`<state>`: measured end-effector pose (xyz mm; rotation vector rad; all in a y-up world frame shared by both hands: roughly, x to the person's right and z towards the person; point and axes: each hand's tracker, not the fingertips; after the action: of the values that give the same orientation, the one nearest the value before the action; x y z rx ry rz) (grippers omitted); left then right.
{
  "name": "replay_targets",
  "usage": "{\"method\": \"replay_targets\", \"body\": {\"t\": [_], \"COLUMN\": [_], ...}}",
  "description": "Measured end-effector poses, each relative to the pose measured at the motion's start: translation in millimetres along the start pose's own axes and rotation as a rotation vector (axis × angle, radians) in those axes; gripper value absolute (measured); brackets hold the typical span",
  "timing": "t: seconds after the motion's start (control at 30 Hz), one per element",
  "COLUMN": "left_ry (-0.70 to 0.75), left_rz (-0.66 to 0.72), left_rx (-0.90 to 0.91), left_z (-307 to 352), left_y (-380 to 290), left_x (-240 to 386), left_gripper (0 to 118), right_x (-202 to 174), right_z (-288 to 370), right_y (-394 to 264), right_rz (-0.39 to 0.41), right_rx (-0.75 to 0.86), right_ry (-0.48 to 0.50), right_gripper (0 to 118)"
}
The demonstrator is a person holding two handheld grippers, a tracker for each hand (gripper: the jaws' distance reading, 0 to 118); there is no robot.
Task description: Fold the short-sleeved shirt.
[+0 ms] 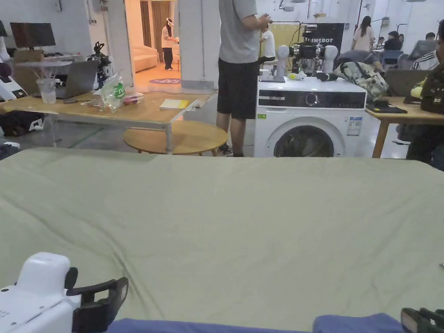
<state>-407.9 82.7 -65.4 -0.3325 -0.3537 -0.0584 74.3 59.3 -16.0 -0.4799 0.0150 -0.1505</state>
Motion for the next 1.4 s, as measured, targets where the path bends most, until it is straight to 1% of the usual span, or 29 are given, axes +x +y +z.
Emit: {"method": "replay_targets", "body": {"t": [0.07,0.13,0.17,0.2,0.23,0.27,0.3,0.33,0.37,0.4,0.47,0.57,0.6,0.63,0.67,0.7,0.73,0.83,0.93,1.0,1.07,1.1,1.13,1.17,1.23,1.27,1.3,1.33,1.4], "left_ry": [0.034,0.052,0.021,-0.011,-0.052,-0.052,-0.019,-0.007,-0.047,-0.091,-0.095,-0.136,-0.117,-0.092,-0.111,-0.152,-0.181,-0.213,-0.21,-0.212,-0.243,-0.279,-0.271,-0.258,-0.289,-0.302,-0.313,-0.278,-0.293], "left_rz": [-0.04,-0.043,0.011,0.053,0.086,0.09,0.081,0.079,0.098,0.134,0.149,0.244,0.281,0.341,0.415,0.488,0.585,0.786,0.885,1.005,1.169,1.17,1.151,1.13,1.068,1.106,1.162,1.209,1.211], "left_rx": [0.019,0.006,-0.02,-0.037,-0.037,-0.04,-0.05,-0.061,-0.064,-0.076,-0.086,-0.114,-0.129,-0.136,-0.143,-0.164,-0.18,-0.232,-0.284,-0.278,-0.277,-0.214,-0.238,-0.294,-0.36,-0.34,-0.34,-0.326,-0.186], "left_z": [-13.7,-33.1,-39.5,-42.7,-42.1,-42.0,-44.0,-44.2,-41.7,-39.6,-35.2,-25.8,-23.1,-19.6,-17.9,-18.2,-18.4,-25.5,-38.9,-51.6,-67.3,-69.9,-78.6,-91.0,-104.7,-108.2,-110.0,-104.2,-70.9], "left_y": [13.6,18.7,20.9,21.8,20.6,18.4,16.6,13.3,11.6,11.9,11.0,15.2,15.5,12.6,6.6,-2.0,-13.8,-53.6,-90.9,-115.5,-135.5,-137.5,-132.2,-127.8,-126.0,-126.5,-127.0,-122.3,-109.0], "left_x": [25.3,42.4,46.0,47.5,49.0,53.9,59.6,60.8,56.4,51.4,45.9,7.4,-7.4,-30.1,-56.0,-80.6,-105.0,-153.9,-175.5,-186.3,-193.7,-193.4,-189.0,-182.0,-164.3,-161.6,-159.8,-158.3,-162.8], "left_gripper": [83,83,82,75,58,30,0,0,0,0,0,0,5,29,58,91,101,101,101,101,100,84,65,49,30,10,6,6,5], "right_x": [-27.5,-45.4,-53.6,-59.7,-66.4,-71.1,-74.1,-74.4,-75.3,-77.7,-79.5,-74.4,-69.6,-64.2,-60.4,-55.3,-49.4,-45.7,-51.8,-53.8,-57.0,-57.1,-57.4,-56.8,-54.6,-53.4,-52.4,-48.1,-45.8], "right_z": [-10.1,-28.6,-35.3,-40.8,-47.7,-53.4,-56.8,-59.9,-62.6,-63.8,-65.8,-61.1,-57.4,-51.5,-47.5,-45.5,-44.1,-42.7,-43.9,-44.0,-42.2,-41.0,-39.5,-38.7,-38.5,-37.8,-36.8,-36.2,-34.9], "right_y": [11.5,11.0,11.5,10.7,7.7,4.5,2.2,0.5,-1.3,-3.4,-5.3,-7.1,-8.2,-10.7,-13.6,-17.0,-21.3,-33.9,-40.6,-43.1,-43.6,-43.4,-42.9,-42.3,-41.1,-40.4,-39.7,-39.3,-36.2], "right_rz": [-0.004,-0.027,-0.027,-0.026,-0.029,-0.027,-0.021,-0.026,-0.037,-0.035,-0.002,0.029,0.032,0.025,0.008,-0.029,-0.08,-0.152,-0.153,-0.142,-0.133,-0.131,-0.129,-0.13,-0.143,-0.152,-0.155,-0.152,-0.141], "right_rx": [0.043,0.06,0.059,0.058,0.052,0.043,0.034,0.011,-0.003,-0.002,-0.01,-0.02,-0.021,-0.025,-0.033,-0.045,-0.06,-0.074,-0.097,-0.107,-0.109,-0.107,-0.106,-0.103,-0.101,-0.101,-0.102,-0.102,-0.099], "right_ry": [0.035,0.007,0.01,0.015,0.019,0.018,0.016,0.045,0.073,0.06,0.042,0.049,0.06,0.082,0.088,0.09,0.113,0.147,0.159,0.165,0.176,0.176,0.173,0.169,0.171,0.171,0.171,0.17,0.154], "right_gripper": [51,48,44,31,18,6,0,0,0,0,0,0,0,0,0,0,0,0,0,0,0,0,0,0,0,0,0,0,0]}}
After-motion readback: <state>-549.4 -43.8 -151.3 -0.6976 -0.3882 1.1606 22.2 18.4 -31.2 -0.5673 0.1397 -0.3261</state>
